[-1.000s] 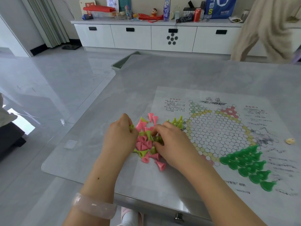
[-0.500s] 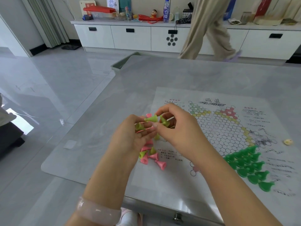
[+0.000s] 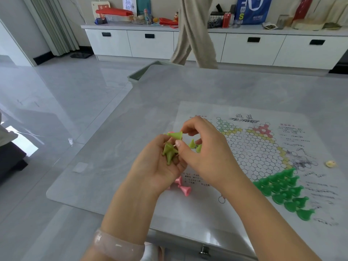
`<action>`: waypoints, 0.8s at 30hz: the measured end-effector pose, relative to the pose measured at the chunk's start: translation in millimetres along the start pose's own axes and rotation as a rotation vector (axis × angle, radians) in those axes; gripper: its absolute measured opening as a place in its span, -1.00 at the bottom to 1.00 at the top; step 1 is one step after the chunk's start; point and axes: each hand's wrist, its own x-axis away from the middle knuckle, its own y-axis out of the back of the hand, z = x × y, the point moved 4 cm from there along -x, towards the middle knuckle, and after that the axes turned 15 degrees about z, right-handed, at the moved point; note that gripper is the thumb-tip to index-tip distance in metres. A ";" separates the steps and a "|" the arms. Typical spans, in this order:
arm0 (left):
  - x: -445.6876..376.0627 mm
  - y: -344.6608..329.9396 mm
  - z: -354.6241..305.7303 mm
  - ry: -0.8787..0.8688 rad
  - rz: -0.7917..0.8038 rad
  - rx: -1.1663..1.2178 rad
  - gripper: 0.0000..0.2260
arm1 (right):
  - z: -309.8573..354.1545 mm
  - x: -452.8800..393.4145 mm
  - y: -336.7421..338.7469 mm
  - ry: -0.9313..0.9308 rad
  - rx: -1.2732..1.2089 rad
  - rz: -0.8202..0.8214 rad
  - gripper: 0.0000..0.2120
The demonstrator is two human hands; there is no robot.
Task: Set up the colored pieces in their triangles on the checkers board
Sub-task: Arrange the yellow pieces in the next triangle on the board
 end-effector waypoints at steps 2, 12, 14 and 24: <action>0.2 -0.5 -0.5 -0.016 -0.026 -0.043 -0.93 | -5.0 0.3 0.6 -0.021 0.013 -0.013 -0.86; 2.9 -6.4 3.9 -0.033 -0.103 -0.161 -0.88 | -3.0 0.4 1.2 0.011 0.031 -0.065 -0.82; 2.7 -5.6 3.1 -0.040 -0.127 -0.140 -0.86 | -2.6 0.9 1.4 0.015 0.037 -0.068 -0.83; 4.3 -3.7 1.2 -0.063 -0.146 -0.149 -0.81 | 1.5 3.4 2.0 0.071 0.042 -0.128 -0.93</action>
